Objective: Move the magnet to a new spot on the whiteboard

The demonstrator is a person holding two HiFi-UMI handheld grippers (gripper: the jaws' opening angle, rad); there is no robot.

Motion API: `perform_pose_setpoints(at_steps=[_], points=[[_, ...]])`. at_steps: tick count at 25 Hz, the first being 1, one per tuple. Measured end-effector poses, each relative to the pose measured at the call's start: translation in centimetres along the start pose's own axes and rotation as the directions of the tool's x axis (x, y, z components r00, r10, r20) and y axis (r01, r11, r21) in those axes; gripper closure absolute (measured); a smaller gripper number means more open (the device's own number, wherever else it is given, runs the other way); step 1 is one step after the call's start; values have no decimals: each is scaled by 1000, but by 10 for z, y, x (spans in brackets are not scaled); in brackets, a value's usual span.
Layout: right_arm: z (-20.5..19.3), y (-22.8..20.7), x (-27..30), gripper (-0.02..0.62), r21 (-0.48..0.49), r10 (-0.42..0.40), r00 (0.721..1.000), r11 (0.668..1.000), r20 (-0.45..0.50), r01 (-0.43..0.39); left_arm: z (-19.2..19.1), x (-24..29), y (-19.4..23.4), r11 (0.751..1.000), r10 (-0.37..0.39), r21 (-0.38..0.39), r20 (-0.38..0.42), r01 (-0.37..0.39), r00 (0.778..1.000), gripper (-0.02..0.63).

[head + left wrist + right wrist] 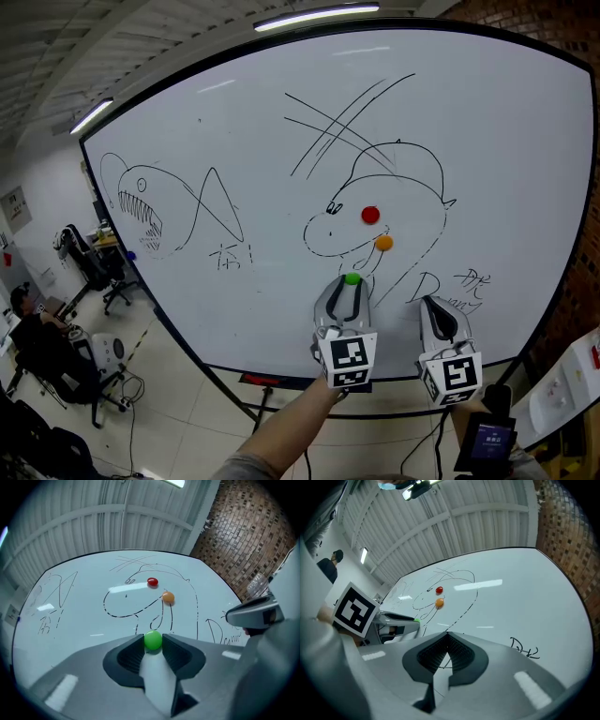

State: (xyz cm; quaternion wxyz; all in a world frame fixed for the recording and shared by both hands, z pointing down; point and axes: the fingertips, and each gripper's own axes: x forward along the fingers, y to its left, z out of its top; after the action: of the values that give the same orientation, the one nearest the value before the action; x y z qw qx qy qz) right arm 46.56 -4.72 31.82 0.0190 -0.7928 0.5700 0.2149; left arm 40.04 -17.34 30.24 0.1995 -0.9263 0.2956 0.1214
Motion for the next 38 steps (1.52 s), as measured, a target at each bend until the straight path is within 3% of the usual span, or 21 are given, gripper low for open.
perform_pose_setpoints(at_steps=[9,14,38], points=[[4,31,22,588,3,28,1000,1000,0,-28,-14,-14,47,999,24,-36,-18,-25,1000,486],[5,63,37,588,5,60,998,998,2,-60,-12,-30,79,999,41,-14,8,-41,999,486],[29,271,150,588,31,232,969,971,85,-235,-59,-96,322,976,217,14,-45,-217,975,486]])
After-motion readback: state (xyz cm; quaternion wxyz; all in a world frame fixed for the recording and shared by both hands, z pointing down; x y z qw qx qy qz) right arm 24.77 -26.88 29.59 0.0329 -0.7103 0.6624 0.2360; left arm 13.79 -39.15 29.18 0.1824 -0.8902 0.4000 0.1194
